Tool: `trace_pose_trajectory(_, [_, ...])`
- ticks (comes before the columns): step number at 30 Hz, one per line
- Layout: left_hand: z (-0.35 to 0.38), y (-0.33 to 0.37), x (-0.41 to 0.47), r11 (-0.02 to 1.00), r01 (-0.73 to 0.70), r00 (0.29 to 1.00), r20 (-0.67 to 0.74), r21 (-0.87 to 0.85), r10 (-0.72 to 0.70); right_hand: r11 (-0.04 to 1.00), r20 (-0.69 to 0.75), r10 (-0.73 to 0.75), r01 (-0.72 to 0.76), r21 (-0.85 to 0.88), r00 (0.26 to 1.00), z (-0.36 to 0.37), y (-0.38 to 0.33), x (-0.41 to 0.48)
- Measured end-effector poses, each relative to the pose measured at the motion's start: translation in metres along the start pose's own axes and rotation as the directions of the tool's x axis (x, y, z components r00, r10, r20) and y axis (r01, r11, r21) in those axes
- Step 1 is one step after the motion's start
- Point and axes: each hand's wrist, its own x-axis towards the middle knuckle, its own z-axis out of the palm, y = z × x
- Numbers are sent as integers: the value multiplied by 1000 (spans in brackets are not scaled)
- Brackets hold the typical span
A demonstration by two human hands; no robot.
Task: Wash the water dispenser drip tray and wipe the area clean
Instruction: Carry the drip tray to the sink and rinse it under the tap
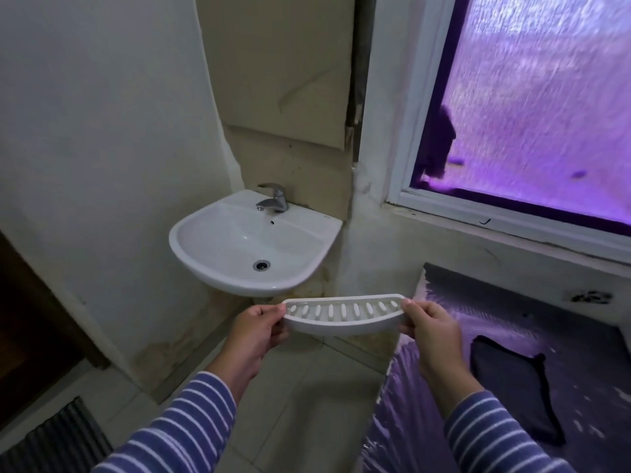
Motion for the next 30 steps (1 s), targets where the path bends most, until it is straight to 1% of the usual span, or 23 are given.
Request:
trace_pose_trajectory(8, [-44,29,42,998,3,989,146,66,-13,1000,-160,8,-8,1,987,58,-3,-36])
trace_pose_trajectory(14, [-60,34,63,996,27,971,234,88,-47,1000,-214,20,-21,0,977,81,-4,-49])
trace_pose_trajectory(21, [-58,33,93,992,64,967,240,110,-89,1000,-245,8,-11,-10,969,92,-6,-23])
trace_pose_trajectory(25, [-64,35,105,991,70,966,241,117,-97,1000,-232,22,-25,-9,972,104,-7,-8])
trace_pose_trajectory(30, [-79,41,120,993,67,965,247,100,-90,1000,-213,7,-9,-8,977,126,-4,7])
